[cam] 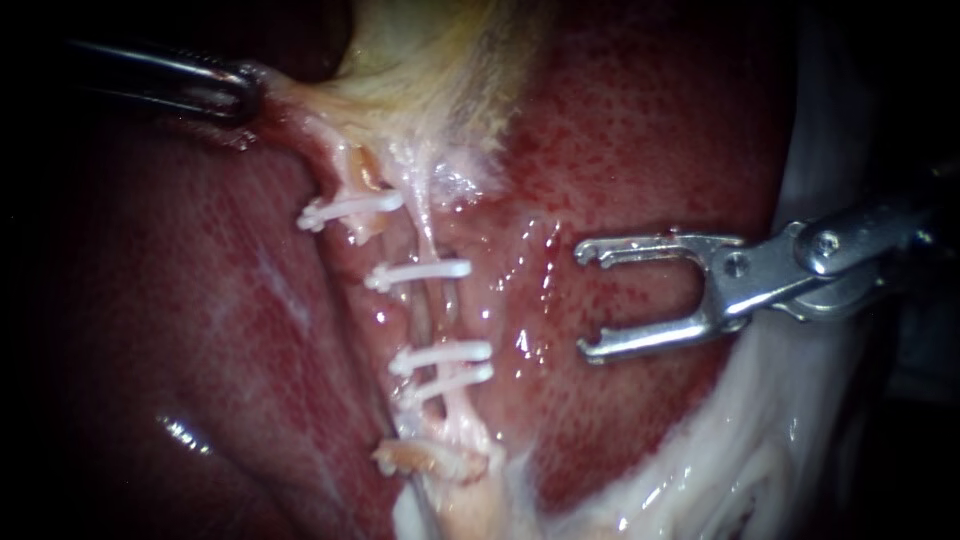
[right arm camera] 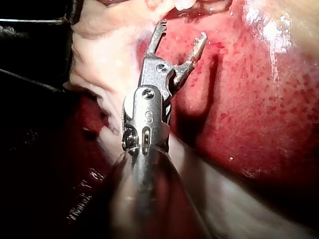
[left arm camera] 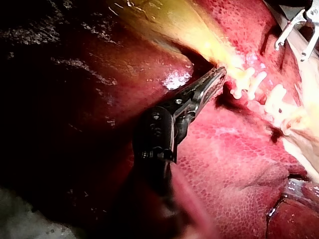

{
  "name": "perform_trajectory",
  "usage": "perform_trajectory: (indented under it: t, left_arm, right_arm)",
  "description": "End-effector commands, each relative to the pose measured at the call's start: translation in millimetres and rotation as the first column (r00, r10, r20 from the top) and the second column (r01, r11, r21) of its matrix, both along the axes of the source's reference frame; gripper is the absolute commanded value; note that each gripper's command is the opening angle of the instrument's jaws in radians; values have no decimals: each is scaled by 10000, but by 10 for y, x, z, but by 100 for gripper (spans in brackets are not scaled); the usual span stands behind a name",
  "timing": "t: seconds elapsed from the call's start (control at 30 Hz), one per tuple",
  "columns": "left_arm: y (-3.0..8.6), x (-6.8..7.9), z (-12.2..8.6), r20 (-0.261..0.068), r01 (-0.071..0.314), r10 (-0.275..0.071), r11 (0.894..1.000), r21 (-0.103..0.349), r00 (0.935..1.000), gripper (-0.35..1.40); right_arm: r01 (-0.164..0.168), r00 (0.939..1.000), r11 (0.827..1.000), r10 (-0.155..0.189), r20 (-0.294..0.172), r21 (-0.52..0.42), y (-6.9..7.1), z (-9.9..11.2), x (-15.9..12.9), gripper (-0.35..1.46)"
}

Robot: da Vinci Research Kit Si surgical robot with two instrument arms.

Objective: Going back third clip right tube

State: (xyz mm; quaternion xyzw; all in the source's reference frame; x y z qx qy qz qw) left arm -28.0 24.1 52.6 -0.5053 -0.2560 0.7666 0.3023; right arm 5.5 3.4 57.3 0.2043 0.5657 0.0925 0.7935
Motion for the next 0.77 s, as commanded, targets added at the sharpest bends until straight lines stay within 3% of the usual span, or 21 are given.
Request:
perform_trajectory:
  t: [0.03,0.33,0.77]
  left_arm:
    - [-3,-4,5,-28,22,-22,10000,-45,10000,-35]
    - [-15,-30,41,-25,-126,126,9999,-77,9999,-35]
    - [-14,-29,45,-45,-136,136,9999,-23,9999,-35]
  right_arm:
    - [-10,10000,10000,10,12,-14,0,0,-1,50]
    - [-37,10000,10000,37,33,-24,-2,-2,-3,50]
    - [-52,10000,10000,52,42,-20,-2,-4,-2,50]
